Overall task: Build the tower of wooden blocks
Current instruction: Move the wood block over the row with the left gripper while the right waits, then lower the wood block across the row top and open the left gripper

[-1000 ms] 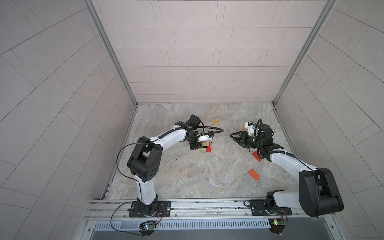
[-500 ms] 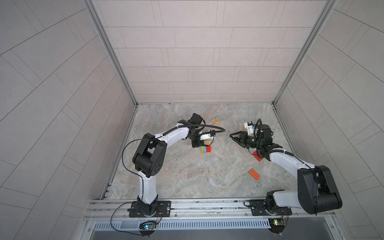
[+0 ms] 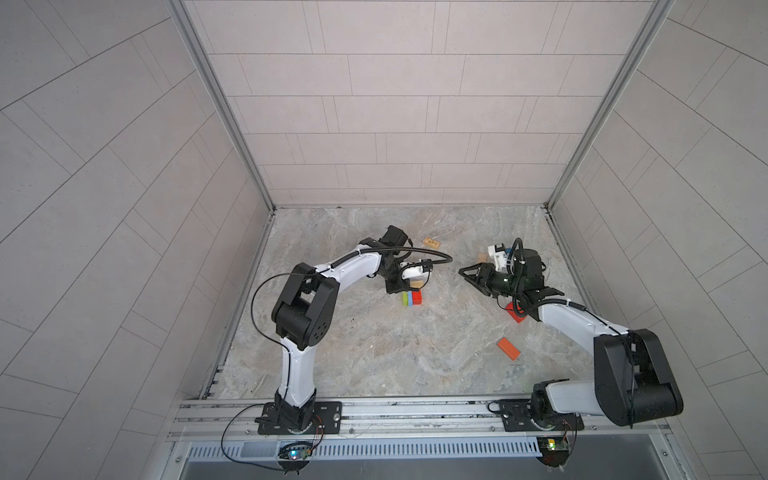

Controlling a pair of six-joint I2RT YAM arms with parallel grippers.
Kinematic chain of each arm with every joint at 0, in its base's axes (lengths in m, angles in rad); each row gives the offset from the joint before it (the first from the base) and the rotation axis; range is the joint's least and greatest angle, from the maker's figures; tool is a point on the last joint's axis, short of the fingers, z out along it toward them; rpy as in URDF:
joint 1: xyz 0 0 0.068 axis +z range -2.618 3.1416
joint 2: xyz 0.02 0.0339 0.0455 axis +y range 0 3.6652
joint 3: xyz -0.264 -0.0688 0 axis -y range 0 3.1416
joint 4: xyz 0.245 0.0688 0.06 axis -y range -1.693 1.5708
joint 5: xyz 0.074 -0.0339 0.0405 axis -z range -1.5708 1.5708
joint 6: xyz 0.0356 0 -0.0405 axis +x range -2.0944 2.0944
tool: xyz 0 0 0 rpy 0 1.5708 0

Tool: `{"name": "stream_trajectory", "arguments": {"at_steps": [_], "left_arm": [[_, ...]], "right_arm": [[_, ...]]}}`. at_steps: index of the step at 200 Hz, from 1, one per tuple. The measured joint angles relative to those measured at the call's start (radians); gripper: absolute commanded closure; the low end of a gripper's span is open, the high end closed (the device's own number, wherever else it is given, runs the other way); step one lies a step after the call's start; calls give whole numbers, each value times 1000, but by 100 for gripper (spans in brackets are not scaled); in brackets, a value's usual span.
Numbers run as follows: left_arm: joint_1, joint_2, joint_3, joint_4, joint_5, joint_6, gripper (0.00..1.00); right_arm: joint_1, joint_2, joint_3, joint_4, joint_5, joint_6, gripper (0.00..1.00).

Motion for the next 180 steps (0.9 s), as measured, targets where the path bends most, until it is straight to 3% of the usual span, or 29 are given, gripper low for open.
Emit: {"name": "stream_trajectory", "arguments": {"at_steps": [72, 180], "left_arm": [[0, 8, 4, -2, -1, 3, 86], [0, 8, 4, -7, -11, 10, 86]], "right_arm": [[0, 3, 0, 1, 0, 0, 55], [0, 16, -13, 7, 0, 0, 56]]}}
